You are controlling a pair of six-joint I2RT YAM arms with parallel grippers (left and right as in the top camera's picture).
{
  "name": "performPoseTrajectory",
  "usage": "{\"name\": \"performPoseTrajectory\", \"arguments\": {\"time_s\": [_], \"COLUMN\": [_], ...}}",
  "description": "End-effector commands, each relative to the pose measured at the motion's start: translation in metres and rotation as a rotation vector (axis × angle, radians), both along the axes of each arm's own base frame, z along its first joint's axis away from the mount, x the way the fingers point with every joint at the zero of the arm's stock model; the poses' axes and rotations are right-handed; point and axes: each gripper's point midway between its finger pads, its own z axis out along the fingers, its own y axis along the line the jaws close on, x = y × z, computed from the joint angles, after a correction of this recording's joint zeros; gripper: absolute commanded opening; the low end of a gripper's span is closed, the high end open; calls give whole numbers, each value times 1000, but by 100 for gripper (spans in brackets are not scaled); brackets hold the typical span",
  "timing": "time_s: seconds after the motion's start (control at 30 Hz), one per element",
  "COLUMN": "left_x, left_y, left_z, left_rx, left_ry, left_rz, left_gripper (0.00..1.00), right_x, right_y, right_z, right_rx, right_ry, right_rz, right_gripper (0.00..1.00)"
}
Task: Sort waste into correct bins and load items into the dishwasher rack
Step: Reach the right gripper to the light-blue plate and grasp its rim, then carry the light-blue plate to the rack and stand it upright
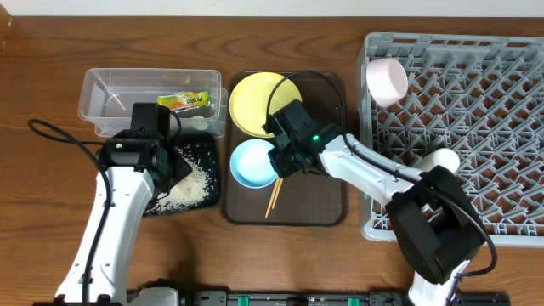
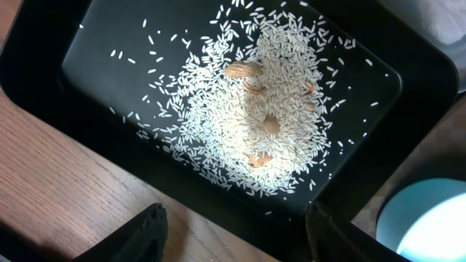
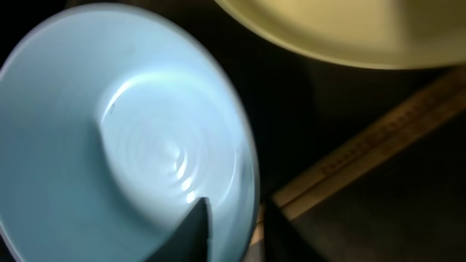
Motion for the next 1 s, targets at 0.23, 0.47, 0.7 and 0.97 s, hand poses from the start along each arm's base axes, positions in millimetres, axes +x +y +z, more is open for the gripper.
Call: {"name": "performPoseTrajectory", "arguments": {"time_s": [0.23, 0.47, 0.7, 0.97], "left_x": [2, 2, 3, 3], "left_y": [5, 5, 5, 5], "left_z": [4, 5, 5, 5], "left_rx": [27, 27, 27, 27], "left_ry": [-10, -11, -15, -16], "left_rz": [0, 0, 1, 1], "left_gripper": [64, 64, 64, 64], "right_x": [44, 85, 113, 134], "right_y": [-40, -127, -249, -345], "right_z": [62, 156, 219, 260], "right_rx": [-16, -93, -454, -827], "right_ry": [-202, -497, -765, -908], "right_rz": [-150, -334, -499, -563], "right_gripper": [1, 1, 1, 1]}}
